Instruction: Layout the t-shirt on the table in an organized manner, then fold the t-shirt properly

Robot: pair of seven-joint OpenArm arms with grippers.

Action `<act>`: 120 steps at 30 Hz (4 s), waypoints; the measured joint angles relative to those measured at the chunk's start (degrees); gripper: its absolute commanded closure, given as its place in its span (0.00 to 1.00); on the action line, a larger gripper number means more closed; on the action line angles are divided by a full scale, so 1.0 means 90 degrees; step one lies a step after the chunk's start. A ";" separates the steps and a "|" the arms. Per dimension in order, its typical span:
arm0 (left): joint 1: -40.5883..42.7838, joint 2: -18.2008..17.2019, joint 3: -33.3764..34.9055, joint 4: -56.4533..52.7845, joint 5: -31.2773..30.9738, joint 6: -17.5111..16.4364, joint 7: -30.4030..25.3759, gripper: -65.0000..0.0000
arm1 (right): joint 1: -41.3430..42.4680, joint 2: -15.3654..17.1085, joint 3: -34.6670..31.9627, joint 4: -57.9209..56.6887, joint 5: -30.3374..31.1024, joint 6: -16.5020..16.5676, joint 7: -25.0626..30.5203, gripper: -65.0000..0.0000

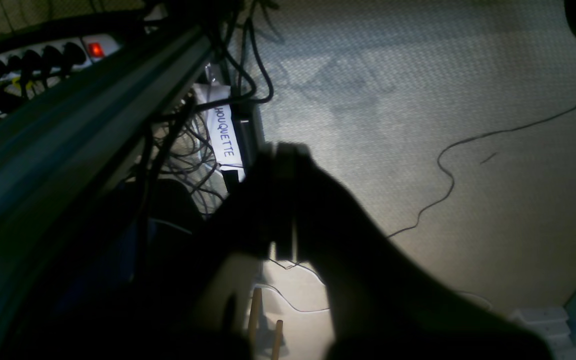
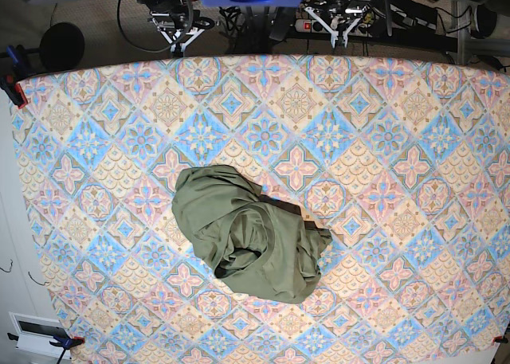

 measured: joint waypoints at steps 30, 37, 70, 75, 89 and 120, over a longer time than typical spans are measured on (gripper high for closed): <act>0.0109 -0.0087 0.0000 0.0039 0.0012 -0.0002 -0.0012 1.00 | -0.0435 0.0000 -0.0005 0.0049 0.0000 0.0000 0.0034 1.00; 0.0838 -0.0478 0.0335 0.0959 0.0012 -0.0002 0.0015 1.00 | -0.0882 0.0308 -0.0005 0.0039 0.0000 -0.0002 -0.0039 1.00; 0.5462 -0.1984 -0.0469 0.8665 0.0015 0.0017 0.0168 1.00 | -0.5804 0.1056 0.1955 0.7888 0.0486 -0.0010 -0.0719 1.00; 0.5661 -0.2251 -0.0508 0.9826 0.0015 0.0044 0.0095 1.00 | -0.5884 0.1090 0.2091 0.9209 0.1683 0.0168 -0.0731 1.00; 0.5408 -0.2395 -0.0979 1.0703 -0.0029 0.0044 0.0153 1.00 | -0.5486 0.1302 0.1851 1.0919 0.1894 0.0015 -0.2021 1.00; 0.2300 -0.2069 -0.1268 1.0686 -0.1642 0.0044 0.2399 1.00 | -0.0891 0.1163 -0.2324 1.0292 0.1086 -0.0015 -0.2154 1.00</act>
